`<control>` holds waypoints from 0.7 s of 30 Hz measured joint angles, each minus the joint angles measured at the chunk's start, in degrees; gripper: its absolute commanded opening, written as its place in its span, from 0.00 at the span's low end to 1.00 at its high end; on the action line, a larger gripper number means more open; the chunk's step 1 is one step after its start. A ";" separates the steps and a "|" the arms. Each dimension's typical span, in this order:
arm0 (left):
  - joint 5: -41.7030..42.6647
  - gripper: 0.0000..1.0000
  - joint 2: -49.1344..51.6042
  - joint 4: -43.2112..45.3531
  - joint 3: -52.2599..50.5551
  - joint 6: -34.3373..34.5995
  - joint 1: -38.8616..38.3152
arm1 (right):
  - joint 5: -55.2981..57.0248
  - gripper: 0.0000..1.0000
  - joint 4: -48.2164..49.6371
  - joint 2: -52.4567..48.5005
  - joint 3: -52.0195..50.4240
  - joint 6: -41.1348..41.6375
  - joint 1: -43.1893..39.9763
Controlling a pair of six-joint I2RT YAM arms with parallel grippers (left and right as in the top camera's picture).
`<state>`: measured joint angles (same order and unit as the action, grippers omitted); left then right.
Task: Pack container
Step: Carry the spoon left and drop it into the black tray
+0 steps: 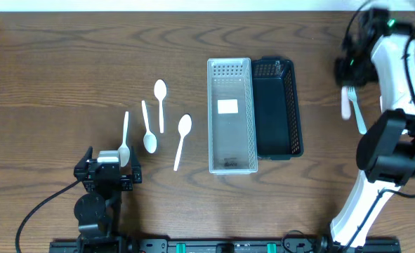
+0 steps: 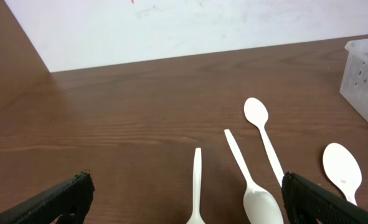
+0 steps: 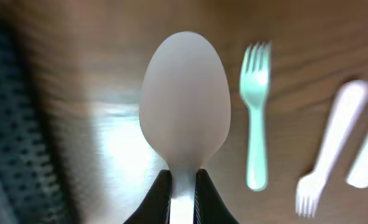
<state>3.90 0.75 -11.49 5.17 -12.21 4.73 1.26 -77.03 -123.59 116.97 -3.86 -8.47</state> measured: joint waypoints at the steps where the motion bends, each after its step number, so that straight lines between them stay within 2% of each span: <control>1: 0.00 0.98 0.00 -0.04 0.00 0.00 0.00 | -0.63 0.01 -1.68 0.00 3.34 0.59 0.35; 4: 0.00 0.98 0.00 -0.02 0.00 0.00 0.00 | -2.91 0.01 -6.58 0.02 12.52 3.39 2.47; 7: 0.00 0.98 0.00 -0.02 0.00 0.00 0.00 | -4.42 0.01 -9.55 0.20 16.37 6.60 5.73; 15: 0.00 0.98 0.00 -0.02 0.00 0.00 0.00 | -5.95 0.01 -9.29 0.22 15.45 16.00 16.87; 21: 0.00 0.98 0.00 -0.02 0.00 0.00 0.00 | -3.80 0.01 -6.10 0.24 9.77 20.61 23.26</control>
<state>3.90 0.75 -11.51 5.17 -12.21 4.73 -2.55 -83.13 -123.35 126.74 16.75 14.79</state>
